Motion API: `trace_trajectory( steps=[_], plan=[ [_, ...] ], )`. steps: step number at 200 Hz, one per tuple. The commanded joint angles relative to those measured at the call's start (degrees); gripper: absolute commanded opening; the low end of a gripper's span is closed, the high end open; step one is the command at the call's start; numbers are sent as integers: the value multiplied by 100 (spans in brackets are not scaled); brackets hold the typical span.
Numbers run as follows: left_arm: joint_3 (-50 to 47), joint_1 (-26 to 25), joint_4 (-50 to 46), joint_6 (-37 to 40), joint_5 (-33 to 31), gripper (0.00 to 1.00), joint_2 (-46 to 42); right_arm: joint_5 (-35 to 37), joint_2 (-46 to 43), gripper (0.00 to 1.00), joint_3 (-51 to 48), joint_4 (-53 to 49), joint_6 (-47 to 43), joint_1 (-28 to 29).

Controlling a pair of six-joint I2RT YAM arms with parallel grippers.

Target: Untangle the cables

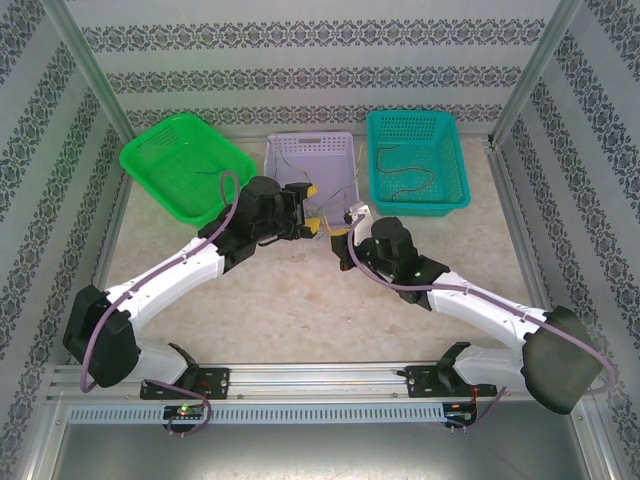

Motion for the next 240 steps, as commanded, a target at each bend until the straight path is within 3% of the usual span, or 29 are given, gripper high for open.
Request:
trace_trajectory(
  steps=[1,78,114,157,213,240],
  plan=[
    [-195,-66,595,-1912,-205,64,135,-801,-73,0,165,183,464,-26],
    [-335,-16,650,-1688,-282,58,192,-2260,-147,0,276,188,1385,-428],
    [-423,136,614,-1503,-398,44,169,-2607,-195,0,323,-24,1484,-436],
    [-285,493,-12,-844,-481,35,-90,-2564,-400,0,146,-216,1504,-459],
    [67,688,-636,-106,-166,10,-80,-2679,-300,0,236,-420,1526,-475],
    [185,827,-874,297,23,0,-115,-2649,-155,0,498,-1057,1346,-506]
  ],
)
